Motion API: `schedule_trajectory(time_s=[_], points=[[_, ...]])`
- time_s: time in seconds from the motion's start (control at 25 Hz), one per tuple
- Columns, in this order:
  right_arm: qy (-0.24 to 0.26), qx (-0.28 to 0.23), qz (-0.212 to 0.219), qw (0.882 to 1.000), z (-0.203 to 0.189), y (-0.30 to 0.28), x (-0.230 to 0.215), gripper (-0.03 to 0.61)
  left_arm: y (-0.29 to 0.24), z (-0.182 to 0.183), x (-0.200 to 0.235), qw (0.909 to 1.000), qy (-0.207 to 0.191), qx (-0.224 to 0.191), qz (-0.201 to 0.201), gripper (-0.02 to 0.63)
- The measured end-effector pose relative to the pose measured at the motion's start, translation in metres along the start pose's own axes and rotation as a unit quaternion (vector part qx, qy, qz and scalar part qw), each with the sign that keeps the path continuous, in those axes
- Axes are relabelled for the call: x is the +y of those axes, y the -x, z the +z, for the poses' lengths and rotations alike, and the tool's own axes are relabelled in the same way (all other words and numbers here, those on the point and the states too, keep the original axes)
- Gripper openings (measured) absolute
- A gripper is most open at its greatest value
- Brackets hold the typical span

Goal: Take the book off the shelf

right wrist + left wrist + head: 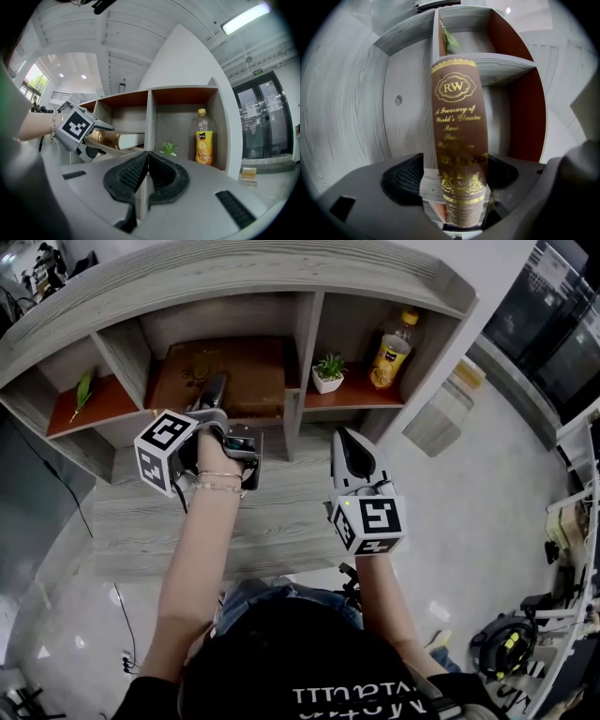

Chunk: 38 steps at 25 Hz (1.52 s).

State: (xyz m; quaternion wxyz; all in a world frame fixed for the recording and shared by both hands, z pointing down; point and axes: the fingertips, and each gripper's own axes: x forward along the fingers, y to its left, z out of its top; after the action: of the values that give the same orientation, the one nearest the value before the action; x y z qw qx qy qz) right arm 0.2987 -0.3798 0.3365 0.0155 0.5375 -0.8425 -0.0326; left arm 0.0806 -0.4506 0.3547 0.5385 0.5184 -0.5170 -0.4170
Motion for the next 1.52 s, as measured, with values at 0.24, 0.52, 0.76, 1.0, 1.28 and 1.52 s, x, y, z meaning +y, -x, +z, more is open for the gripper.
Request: schedule_trajectory(time_s=[0.24,0.52,0.76,1.0,1.28,1.52], points=[[-0.002,0.001,-0.002,1.0,-0.004,0.012,0.013,0.015,0.013,0.003,-0.005,0.9998,-0.004,-0.001,-0.018,0.291],[-0.001,-0.003,-0.012,1.0,0.006,0.012,0.024,0.015,0.02,0.006,-0.007,0.9994,-0.002,0.025,-0.022,0.247],[0.009,-0.001,-0.014,1.0,0.02,0.019,0.042,0.015,0.03,0.008,-0.014,0.9985,-0.001,0.05,-0.023,0.23],[0.012,-0.004,-0.023,1.0,0.032,0.023,0.057,0.015,0.041,0.016,-0.029,0.9967,-0.001,0.069,-0.042,0.229],[0.026,-0.003,-0.023,0.999,0.042,0.032,0.078,0.015,0.059,0.017,-0.036,0.9937,-0.001,0.097,-0.057,0.229],[0.04,-0.001,-0.026,0.999,0.049,0.04,0.088,0.015,0.076,0.017,-0.035,0.9905,0.0,0.118,-0.07,0.229]])
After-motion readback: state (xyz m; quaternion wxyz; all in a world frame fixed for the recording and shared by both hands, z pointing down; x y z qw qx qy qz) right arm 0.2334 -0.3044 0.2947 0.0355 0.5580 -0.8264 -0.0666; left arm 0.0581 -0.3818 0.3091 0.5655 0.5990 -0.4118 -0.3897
